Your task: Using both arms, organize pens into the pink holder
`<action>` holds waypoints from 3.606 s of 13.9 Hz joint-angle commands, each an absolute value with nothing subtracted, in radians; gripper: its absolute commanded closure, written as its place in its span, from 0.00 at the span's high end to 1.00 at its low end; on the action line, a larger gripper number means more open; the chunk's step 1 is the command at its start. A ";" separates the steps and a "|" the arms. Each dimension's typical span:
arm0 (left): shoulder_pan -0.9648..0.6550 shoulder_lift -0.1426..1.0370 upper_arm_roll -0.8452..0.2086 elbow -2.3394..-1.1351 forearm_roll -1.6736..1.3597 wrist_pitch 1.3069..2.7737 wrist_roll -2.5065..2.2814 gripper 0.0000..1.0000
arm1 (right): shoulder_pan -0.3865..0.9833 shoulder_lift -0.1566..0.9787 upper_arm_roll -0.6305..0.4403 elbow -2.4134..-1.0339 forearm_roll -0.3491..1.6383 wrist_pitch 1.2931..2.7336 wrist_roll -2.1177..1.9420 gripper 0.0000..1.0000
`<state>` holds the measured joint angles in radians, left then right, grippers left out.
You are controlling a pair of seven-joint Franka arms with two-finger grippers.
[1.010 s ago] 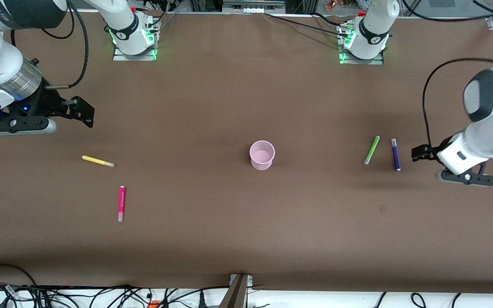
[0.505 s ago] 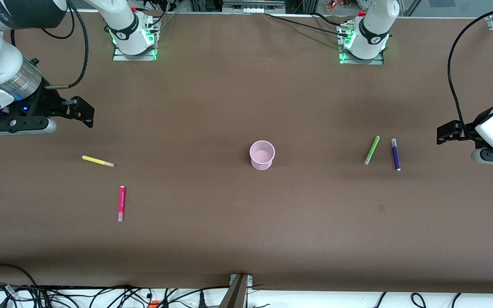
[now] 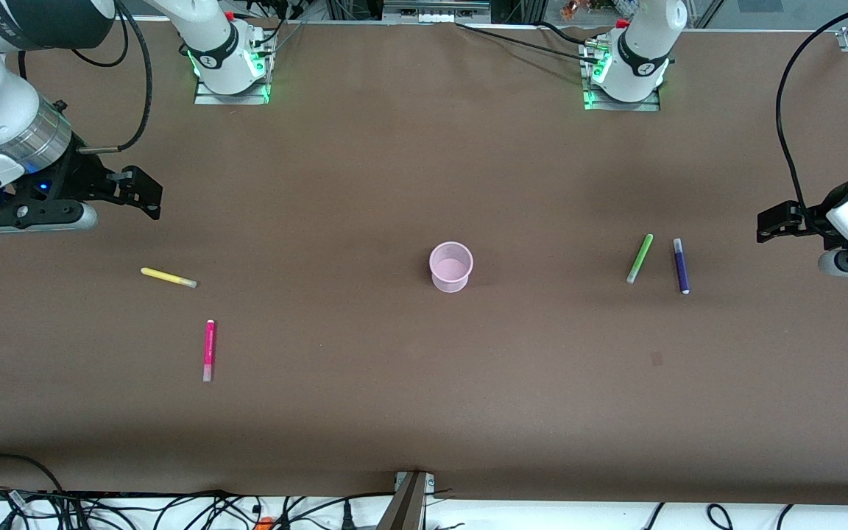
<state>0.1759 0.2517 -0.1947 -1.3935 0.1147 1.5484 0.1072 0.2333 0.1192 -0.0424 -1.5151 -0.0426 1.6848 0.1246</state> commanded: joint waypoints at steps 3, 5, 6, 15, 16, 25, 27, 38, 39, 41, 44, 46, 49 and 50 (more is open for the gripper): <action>0.179 0.236 -0.195 -1.394 0.110 1.528 0.110 1.00 | 0.235 0.117 -0.040 -1.503 -0.049 1.683 0.129 1.00; 0.178 0.236 -0.195 -1.394 0.110 1.526 0.110 1.00 | 0.235 0.117 -0.040 -1.503 -0.049 1.683 0.129 1.00; 0.179 0.236 -0.195 -1.394 0.110 1.526 0.110 1.00 | 0.235 0.117 -0.040 -1.503 -0.049 1.683 0.129 1.00; 0.186 0.213 -0.195 -1.463 0.106 1.552 0.107 1.00 | 0.235 0.117 -0.040 -1.503 -0.049 1.683 0.127 1.00; 0.187 0.213 -0.195 -1.474 0.106 1.572 0.107 1.00 | 0.235 0.117 -0.040 -1.503 -0.049 1.683 0.127 1.00; 0.241 0.218 -0.192 -1.831 0.110 2.095 0.118 1.00 | 0.264 0.138 -0.037 -1.517 -0.049 1.678 0.146 1.00; 0.258 0.257 -0.189 -1.897 0.113 2.228 0.124 1.00 | 0.256 0.179 -0.038 -1.515 -0.049 1.689 0.133 1.00; 0.290 0.492 -0.181 -1.974 0.115 2.298 0.130 1.00 | 0.233 0.509 -0.041 -1.513 -0.055 1.919 0.077 1.00; 0.296 0.509 -0.181 -1.977 0.115 2.296 0.124 1.00 | 0.218 0.543 -0.040 -1.513 -0.042 1.952 0.069 1.00; 0.299 0.537 -0.179 -1.976 0.115 2.295 0.123 1.00 | 0.210 0.599 -0.041 -1.511 -0.014 1.989 0.037 1.00; 0.299 0.548 -0.179 -1.971 0.115 2.296 0.121 0.71 | 0.173 0.698 -0.043 -1.511 -0.015 2.113 0.014 1.00; 0.299 0.563 -0.178 -1.967 0.117 2.301 0.132 0.47 | 0.155 0.724 -0.041 -1.514 -0.012 2.132 -0.018 0.98; 0.299 0.564 -0.179 -1.964 0.184 2.304 0.133 0.13 | 0.152 0.750 -0.041 -1.516 -0.011 2.140 -0.020 0.91; 0.302 0.581 -0.178 -1.960 0.186 2.318 0.132 0.13 | 0.152 0.756 -0.041 -1.516 -0.012 2.140 -0.020 0.87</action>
<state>0.2922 0.5574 -0.1750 -1.9727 0.1595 2.2968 0.1137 0.1603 0.7436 -0.0495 -1.5295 -0.0323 2.1375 0.0029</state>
